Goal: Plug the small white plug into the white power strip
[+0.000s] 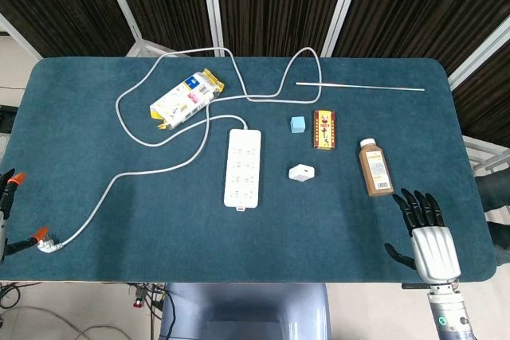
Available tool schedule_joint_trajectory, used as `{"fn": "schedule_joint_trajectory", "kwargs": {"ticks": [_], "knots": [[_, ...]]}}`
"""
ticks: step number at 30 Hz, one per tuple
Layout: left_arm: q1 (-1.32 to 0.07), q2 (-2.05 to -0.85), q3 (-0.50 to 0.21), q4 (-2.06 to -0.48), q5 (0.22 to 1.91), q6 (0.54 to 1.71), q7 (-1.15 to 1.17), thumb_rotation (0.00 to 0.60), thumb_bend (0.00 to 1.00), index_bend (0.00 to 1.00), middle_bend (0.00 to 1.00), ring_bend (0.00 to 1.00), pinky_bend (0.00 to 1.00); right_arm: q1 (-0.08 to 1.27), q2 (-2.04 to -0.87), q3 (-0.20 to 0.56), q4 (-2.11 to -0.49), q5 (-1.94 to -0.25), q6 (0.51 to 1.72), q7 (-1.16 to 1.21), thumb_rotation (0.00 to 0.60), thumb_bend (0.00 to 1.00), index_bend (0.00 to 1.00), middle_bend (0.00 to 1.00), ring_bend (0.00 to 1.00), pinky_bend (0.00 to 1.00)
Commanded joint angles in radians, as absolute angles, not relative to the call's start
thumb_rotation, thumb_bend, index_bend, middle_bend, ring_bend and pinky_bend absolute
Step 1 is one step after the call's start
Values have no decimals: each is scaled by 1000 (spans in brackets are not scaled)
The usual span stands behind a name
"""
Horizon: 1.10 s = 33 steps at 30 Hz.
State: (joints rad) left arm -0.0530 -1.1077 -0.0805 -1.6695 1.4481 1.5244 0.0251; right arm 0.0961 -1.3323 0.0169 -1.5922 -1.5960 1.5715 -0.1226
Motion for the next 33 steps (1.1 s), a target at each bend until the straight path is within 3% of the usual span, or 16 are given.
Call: {"fn": "schedule_joint_trajectory", "kwargs": {"ticks": [1, 24, 29, 33], "knots": [[-54, -1108, -80, -1671, 1450, 1524, 27, 600, 126, 109, 0, 0, 0, 95, -1331, 19, -1592, -1597, 1573, -120, 600, 236, 97, 82, 0, 0], [-39, -1113, -74, -1689, 1460, 1554, 56, 600, 126, 108, 0, 0, 0, 103, -1331, 26, -1617, -1556, 1503, 28, 600, 234, 97, 82, 6, 0], [-35, -1115, -74, -1692, 1462, 1563, 59, 600, 126, 108, 0, 0, 0, 136, -1318, 29, -1644, -1539, 1428, 158, 600, 235, 97, 82, 37, 0], [-37, -1119, -72, -1690, 1467, 1561, 67, 600, 126, 108, 0, 0, 0, 204, -1300, 79, -1665, -1498, 1333, 222, 600, 235, 97, 82, 41, 0]]}}
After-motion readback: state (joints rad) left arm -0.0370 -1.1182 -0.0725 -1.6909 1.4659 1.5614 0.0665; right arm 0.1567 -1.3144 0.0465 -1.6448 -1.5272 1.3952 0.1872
